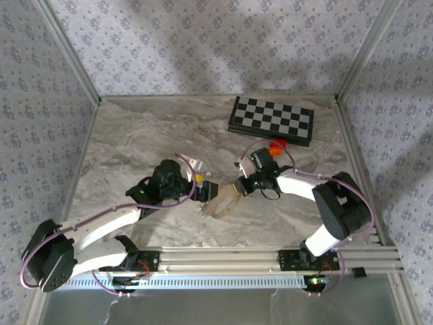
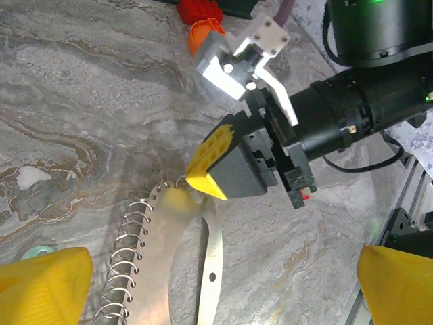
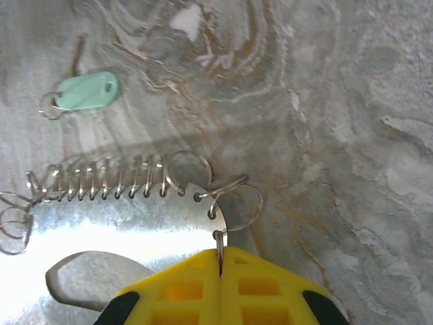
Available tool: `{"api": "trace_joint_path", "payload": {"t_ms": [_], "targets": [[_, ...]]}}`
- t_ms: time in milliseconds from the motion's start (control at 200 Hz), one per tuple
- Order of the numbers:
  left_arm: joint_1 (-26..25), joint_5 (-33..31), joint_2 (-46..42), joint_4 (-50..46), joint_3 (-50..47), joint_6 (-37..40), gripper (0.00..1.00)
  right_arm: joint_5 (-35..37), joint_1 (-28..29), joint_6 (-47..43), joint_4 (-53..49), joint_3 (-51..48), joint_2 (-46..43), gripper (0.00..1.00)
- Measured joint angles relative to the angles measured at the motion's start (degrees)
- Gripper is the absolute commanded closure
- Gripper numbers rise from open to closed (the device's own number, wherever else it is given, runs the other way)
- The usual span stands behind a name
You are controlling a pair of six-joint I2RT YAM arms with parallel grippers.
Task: Put the keys on the keyring
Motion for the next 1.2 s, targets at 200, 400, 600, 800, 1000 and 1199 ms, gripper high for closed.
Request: {"api": "trace_joint_path", "payload": {"t_ms": [200, 400, 600, 800, 1000, 1199], "targets": [[0.00, -0.50, -2.62, -1.73, 0.11, 1.22, 0.02, -1.18, 1.49, -0.90, 2.75, -3.04, -7.58, 1.00], [0.00, -0.57, -7.15, -2.49, 0.17, 2.60, 0.08, -3.74, 3.63, -1.99, 7.50, -7.19, -16.96, 1.00], [-0.02, 1.25, -12.59, -2.40, 0.17, 4.63, 0.14, -7.52, 4.48, -2.40, 10.69, -8.48, -26.43, 1.00], [-1.22, 6.43, -16.24, -1.11, 0.15, 6.95, 0.22, -13.14, 4.70, -0.57, 14.62, -8.46, -31.85, 1.00], [-5.27, 11.34, -20.35, 1.95, 0.15, 10.69, 0.26, -18.25, 4.96, 5.64, 22.34, -8.44, -34.27, 1.00], [-6.56, 13.77, -22.82, 6.62, 0.13, 12.66, 0.27, -20.94, 5.40, 13.44, 33.51, -8.44, -35.71, 1.00]]}}
